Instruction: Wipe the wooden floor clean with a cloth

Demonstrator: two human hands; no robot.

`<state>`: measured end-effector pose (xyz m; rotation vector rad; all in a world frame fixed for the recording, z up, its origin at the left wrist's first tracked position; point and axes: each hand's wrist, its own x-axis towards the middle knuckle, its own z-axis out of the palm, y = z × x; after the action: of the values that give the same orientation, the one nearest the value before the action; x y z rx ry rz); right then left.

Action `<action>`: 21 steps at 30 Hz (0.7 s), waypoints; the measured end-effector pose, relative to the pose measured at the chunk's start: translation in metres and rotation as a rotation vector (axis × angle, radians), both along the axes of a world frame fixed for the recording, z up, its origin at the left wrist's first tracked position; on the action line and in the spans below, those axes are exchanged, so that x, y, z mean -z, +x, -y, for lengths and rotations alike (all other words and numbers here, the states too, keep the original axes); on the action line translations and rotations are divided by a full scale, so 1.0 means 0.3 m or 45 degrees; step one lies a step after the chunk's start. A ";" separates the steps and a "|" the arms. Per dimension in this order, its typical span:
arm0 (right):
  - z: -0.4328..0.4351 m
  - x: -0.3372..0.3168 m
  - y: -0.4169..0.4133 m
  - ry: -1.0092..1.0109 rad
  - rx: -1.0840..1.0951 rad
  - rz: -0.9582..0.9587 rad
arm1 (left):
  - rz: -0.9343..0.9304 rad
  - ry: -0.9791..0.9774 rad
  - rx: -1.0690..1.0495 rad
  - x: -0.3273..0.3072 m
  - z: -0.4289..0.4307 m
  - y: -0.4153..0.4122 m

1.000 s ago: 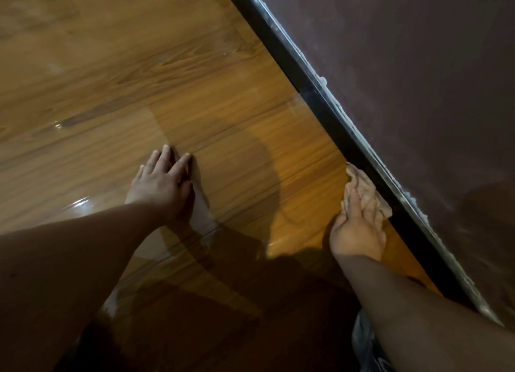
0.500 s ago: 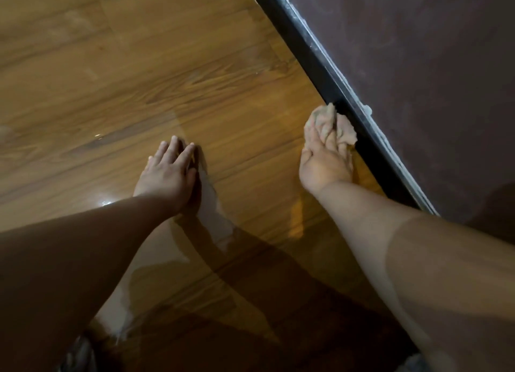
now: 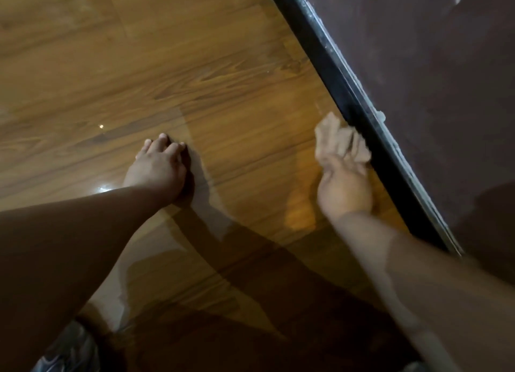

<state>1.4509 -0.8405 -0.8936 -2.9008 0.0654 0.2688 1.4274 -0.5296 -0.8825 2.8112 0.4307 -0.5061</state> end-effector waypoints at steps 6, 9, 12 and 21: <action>-0.249 0.021 -0.358 0.377 -1.094 -0.143 | 0.013 -0.003 0.029 -0.040 -0.009 0.023; -0.138 0.032 -0.177 0.184 -0.943 -0.049 | -0.042 0.086 0.089 -0.032 -0.041 0.030; 0.085 0.042 -0.008 0.044 -0.288 -0.203 | -0.227 0.115 0.180 -0.006 -0.073 -0.009; -0.214 0.034 -0.363 0.087 -0.944 -0.535 | -0.390 0.087 0.280 -0.013 -0.012 -0.073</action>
<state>1.3420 -0.7762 -0.9040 -2.6202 -0.9326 0.9654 1.4057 -0.5260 -0.8785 2.8689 0.1972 -0.9944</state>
